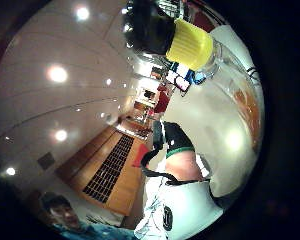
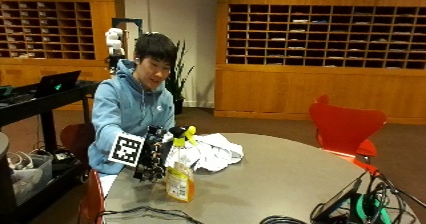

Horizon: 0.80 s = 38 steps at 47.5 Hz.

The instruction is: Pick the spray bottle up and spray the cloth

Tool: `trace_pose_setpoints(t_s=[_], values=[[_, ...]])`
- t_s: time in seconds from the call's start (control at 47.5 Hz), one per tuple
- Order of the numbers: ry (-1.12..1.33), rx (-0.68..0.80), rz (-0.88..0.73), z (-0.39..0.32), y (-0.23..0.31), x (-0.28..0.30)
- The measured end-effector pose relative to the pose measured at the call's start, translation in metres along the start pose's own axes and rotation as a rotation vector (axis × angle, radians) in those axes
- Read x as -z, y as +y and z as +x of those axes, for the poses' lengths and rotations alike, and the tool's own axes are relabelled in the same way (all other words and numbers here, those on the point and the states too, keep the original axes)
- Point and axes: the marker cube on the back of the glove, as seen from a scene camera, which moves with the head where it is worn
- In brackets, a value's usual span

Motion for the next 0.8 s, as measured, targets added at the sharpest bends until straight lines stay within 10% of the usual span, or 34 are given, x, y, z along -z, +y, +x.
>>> trace_pose_setpoints(t_s=[0.8], values=[[0.009,-0.124,-0.080,0.018,-0.029,-0.016]])
